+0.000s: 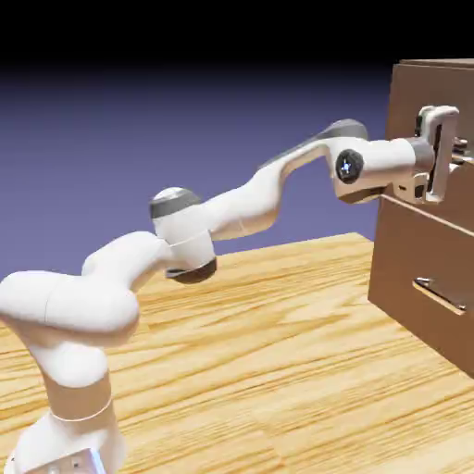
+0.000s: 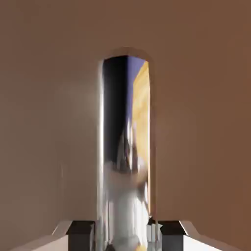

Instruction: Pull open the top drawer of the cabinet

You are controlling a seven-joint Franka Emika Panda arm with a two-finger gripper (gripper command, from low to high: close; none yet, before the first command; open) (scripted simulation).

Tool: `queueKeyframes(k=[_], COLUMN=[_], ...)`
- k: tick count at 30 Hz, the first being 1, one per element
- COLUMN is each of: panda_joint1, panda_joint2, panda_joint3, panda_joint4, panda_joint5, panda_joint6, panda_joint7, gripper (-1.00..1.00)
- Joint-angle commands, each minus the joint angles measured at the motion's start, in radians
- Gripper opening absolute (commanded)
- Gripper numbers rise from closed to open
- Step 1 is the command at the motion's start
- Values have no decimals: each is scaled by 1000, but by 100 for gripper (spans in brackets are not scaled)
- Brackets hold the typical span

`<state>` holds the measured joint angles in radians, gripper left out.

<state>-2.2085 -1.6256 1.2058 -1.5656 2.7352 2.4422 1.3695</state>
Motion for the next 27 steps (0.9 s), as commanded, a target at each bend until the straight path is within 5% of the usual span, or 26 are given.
queueKeyframes(k=[1, 24, 25, 27], panda_joint1=[21, 540, 540, 567], panda_joint2=[-4, -96, -96, -103], panda_joint3=[0, -65, -65, -73], panda_joint4=[-36, -842, -842, -879], panda_joint5=[-1, -90, -90, -102], panda_joint6=[-15, -304, -304, -314], panda_joint7=[-5, -106, -106, -108], gripper=[-100, -100, 100, 100])
